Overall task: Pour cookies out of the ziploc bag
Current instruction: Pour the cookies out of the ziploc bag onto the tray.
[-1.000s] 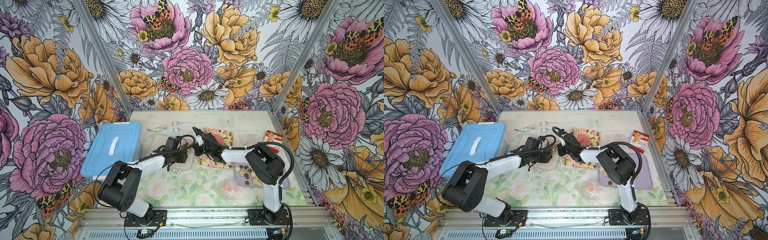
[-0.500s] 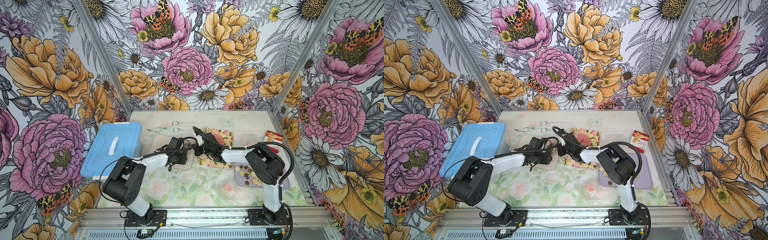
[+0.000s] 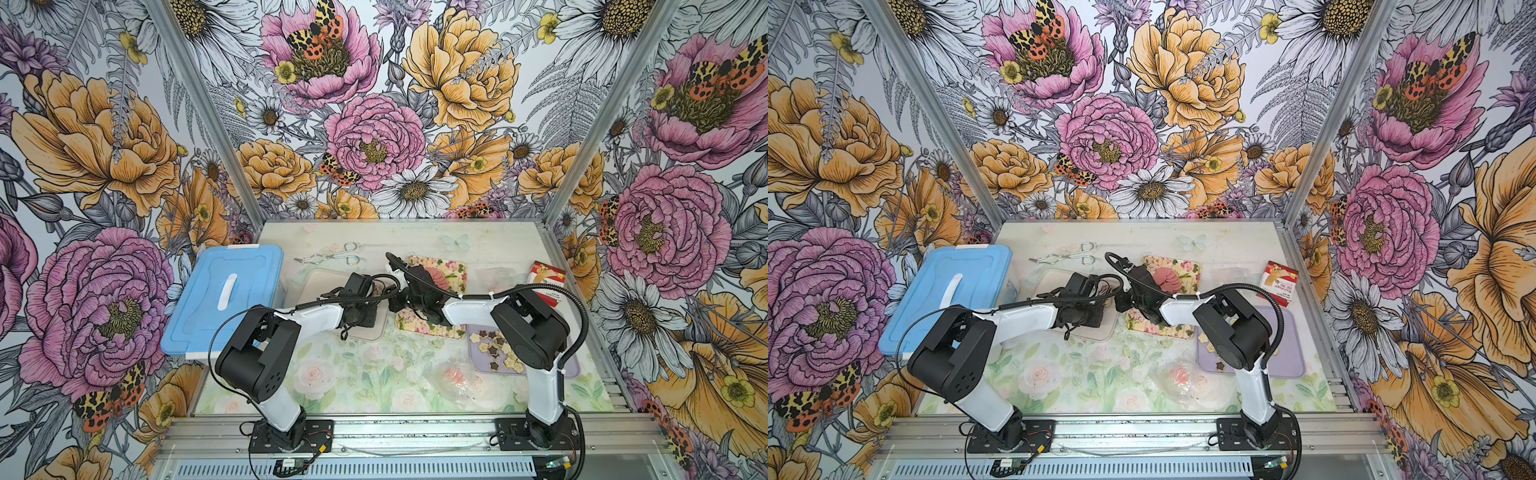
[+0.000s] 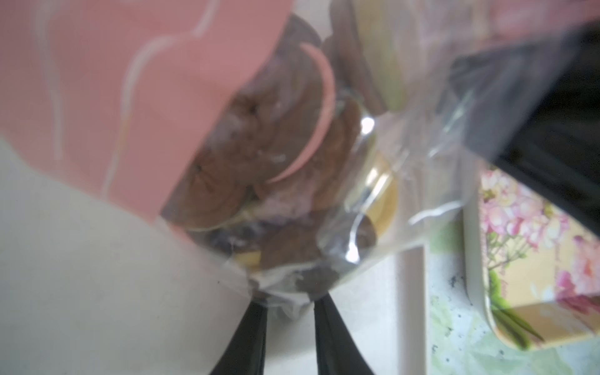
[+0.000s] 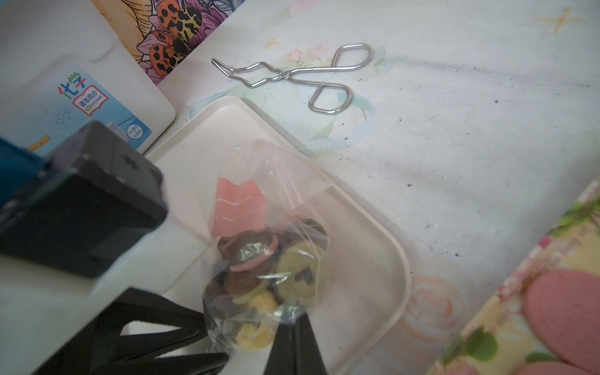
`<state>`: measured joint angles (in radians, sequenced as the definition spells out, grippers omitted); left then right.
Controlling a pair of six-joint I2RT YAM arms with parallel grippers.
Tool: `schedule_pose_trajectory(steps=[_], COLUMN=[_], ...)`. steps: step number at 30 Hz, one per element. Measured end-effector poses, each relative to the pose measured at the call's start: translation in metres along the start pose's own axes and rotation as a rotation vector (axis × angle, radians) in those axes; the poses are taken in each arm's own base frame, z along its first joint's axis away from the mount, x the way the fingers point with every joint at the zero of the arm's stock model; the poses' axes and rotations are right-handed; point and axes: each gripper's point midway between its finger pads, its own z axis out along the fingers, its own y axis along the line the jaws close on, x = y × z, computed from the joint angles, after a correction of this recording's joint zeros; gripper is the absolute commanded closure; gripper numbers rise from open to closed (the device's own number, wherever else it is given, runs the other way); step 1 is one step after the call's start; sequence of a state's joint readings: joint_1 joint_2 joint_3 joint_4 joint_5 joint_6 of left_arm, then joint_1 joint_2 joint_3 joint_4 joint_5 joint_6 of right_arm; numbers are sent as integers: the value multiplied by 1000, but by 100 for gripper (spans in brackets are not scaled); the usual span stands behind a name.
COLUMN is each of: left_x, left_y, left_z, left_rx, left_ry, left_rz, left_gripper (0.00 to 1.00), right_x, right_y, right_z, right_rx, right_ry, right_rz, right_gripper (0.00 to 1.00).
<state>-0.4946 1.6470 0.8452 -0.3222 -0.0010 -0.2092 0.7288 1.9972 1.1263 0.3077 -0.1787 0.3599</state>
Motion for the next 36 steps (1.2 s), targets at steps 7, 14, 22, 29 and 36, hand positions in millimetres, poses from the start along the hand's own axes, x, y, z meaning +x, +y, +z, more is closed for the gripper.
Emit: schedule_pose_trajectory(steps=[7,14,22,29,36], left_x=[0,0,-21,-21,-28], left_y=[1,3,11,13,12], left_z=[1,-2,-55,-67,-85], left_rx=[-9,-10,14,21,30], left_ry=[5,5,-149,-188,-254], left_rz=[2,-3,-37,-42,-46], left_gripper=[99,100,100,100,100], right_x=[-1,-2,5,-3,-21], right_y=[1,3,10,22,36], right_z=[0,0,-3,-15,-23], right_rx=[-4,-17,-69,-126,-189], right_ry=[-3,-7,-11,-48,-104], right_rz=[6,9,29,40,57], right_gripper=[100,100,100,100,100])
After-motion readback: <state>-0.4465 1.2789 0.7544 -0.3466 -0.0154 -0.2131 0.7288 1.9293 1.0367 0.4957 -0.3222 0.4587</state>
